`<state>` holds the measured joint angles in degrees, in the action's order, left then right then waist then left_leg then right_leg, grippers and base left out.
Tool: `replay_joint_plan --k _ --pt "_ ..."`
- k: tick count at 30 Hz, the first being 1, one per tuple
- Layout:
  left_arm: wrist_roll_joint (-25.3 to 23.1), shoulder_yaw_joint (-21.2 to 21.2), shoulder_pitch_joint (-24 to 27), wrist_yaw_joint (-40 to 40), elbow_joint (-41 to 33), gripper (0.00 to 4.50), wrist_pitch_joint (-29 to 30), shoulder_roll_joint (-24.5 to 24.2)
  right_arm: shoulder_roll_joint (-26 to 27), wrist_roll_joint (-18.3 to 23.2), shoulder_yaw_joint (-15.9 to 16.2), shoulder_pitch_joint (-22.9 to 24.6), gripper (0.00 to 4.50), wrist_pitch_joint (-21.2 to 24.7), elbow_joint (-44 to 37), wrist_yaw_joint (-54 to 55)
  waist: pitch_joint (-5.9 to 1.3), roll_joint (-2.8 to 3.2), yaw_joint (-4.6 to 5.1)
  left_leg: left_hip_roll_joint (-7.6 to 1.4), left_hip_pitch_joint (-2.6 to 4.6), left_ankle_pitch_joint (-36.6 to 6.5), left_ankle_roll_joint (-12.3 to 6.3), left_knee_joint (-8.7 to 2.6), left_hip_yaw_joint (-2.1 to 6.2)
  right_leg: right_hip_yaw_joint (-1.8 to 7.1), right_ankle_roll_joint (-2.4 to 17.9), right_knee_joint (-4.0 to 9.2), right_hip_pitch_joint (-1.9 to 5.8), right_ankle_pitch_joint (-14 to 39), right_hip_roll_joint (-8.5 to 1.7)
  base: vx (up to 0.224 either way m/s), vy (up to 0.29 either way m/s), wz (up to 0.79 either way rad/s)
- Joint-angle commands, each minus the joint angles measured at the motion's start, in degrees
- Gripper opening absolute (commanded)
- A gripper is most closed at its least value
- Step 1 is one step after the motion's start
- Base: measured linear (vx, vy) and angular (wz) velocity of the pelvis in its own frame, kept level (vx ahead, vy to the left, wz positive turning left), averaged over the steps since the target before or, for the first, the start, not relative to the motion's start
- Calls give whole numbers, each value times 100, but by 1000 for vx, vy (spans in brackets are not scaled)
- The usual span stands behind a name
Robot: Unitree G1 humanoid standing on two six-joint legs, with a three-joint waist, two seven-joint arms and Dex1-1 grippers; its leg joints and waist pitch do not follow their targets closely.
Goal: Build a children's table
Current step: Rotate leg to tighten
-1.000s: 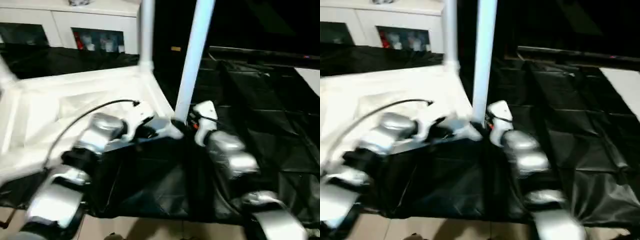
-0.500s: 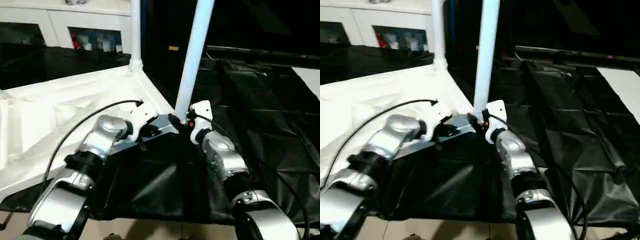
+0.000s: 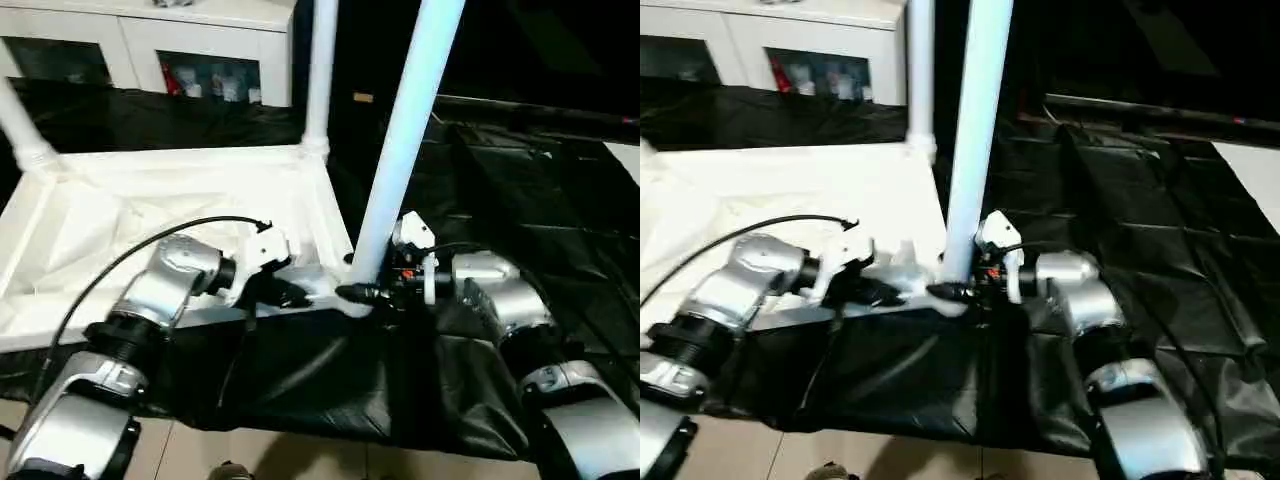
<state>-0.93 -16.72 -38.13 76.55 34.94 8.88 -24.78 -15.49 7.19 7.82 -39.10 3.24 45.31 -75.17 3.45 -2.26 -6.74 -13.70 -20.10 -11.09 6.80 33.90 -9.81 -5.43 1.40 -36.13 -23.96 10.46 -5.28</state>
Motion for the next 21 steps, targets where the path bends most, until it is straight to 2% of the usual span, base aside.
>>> replay_joint_plan --k 1,3,5,6,9,13,16,17,21 --pt "103 -24 -238 245 -75 0 -126 -25 -86 63 122 -111 300 108 -65 -357 -424 98 4 14 31 -961 -217 -381 -88 288 1503 368 380 578 -255 0 0 0" --pt "112 -48 -287 417 -23 0 -122 -96 -139 11 234 -136 297 151 -57 -558 -432 97 -10 13 29 -876 -197 -378 -85 285 1516 349 381 494 -257 0 0 0" --pt "102 -49 -315 441 24 0 -143 -109 -152 -8 272 -137 275 141 -61 -607 -432 92 -16 14 16 -839 -192 -377 -83 285 1514 345 385 457 -257 0 0 0" --pt "79 -31 -376 409 147 0 -189 -102 -151 -7 319 -116 257 169 -91 -682 -436 75 -32 20 21 -797 -191 -374 -86 284 1500 339 383 450 -255 0 0 0" --pt "76 8 -438 297 293 0 -255 -47 -136 -49 391 -41 233 142 -125 -779 -446 80 -52 17 16 -714 -185 -367 -83 284 1505 329 385 356 -261 0 0 0" --pt "65 60 -440 166 336 0 -261 21 -109 -53 426 64 213 155 -225 -792 -445 80 -91 20 20 -710 -180 -364 -87 285 1488 329 384 338 -261 0 0 0" --pt "56 159 -425 -270 343 0 -172 187 -9 4 406 290 204 207 -415 -572 -443 77 -129 13 30 -759 -158 -368 -90 293 1455 336 382 371 -265 0 0 0" --pt "50 187 -432 -368 365 0 -167 225 16 24 384 331 202 219 -443 -507 -441 94 -142 13 35 -780 -147 -368 -88 290 1450 339 373 399 -266 0 0 0" --pt "-44 375 -540 -1288 505 0 35 547 339 109 99 551 199 312 -549 434 -423 77 -137 22 34 -953 -56 -390 -78 289 1316 394 375 793 -280 0 0 0"
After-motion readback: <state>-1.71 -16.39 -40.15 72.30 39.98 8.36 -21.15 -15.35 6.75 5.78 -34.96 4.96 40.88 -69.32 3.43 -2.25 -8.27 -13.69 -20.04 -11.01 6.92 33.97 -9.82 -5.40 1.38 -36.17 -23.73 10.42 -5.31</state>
